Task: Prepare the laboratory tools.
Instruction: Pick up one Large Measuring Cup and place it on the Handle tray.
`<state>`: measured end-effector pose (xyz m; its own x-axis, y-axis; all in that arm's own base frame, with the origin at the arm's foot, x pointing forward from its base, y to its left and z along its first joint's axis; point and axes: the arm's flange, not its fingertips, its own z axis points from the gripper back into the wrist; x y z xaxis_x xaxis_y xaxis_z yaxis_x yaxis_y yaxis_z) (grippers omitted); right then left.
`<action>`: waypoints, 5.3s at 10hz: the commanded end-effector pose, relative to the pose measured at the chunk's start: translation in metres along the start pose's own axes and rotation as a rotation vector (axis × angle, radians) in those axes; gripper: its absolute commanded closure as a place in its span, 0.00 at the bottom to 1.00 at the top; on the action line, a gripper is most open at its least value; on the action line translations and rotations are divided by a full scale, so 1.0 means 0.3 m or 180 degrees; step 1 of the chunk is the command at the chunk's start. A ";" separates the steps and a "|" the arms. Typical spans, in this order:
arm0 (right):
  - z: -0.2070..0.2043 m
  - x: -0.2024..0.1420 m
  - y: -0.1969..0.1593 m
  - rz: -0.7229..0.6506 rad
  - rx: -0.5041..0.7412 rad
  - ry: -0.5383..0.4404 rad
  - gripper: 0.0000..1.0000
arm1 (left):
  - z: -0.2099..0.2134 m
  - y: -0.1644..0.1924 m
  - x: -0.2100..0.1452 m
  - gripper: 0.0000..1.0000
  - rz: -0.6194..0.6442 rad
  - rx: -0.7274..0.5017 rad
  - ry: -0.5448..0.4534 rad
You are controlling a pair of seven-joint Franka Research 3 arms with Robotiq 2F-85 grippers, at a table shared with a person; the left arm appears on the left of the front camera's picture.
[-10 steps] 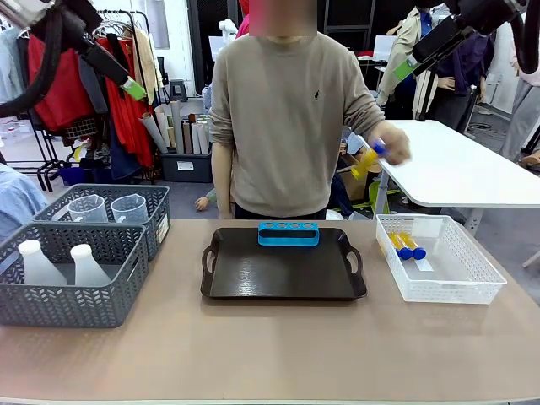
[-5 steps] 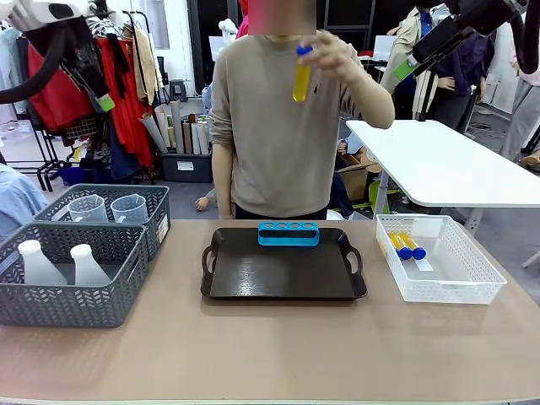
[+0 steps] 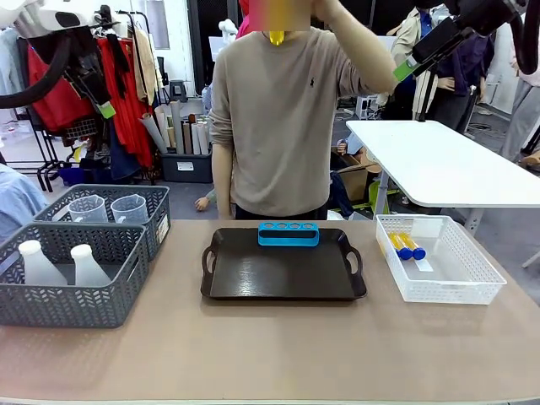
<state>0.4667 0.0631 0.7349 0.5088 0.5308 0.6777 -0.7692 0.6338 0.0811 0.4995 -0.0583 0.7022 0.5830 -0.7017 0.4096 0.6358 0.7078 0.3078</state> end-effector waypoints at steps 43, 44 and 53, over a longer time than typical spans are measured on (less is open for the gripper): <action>0.004 -0.001 0.000 0.0002 -0.0004 -0.0002 0.00 | -1.104 0.397 -0.500 0.88 0.2095 -0.0257 0.1272; 0.004 -0.001 0.000 0.0002 -0.0004 -0.0002 0.00 | -1.100 0.402 -0.503 1.00 0.2095 -0.0260 0.1285; 0.004 -0.001 0.000 0.0002 -0.0004 -0.0002 0.00 | -0.930 0.405 -0.427 1.00 0.2044 -0.0207 0.1207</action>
<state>0.4668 0.0627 0.7347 0.5099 0.5306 0.6771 -0.7685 0.6347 0.0813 0.6512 0.1004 0.4309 0.9787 -0.1165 0.1689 0.1104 0.9928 0.0455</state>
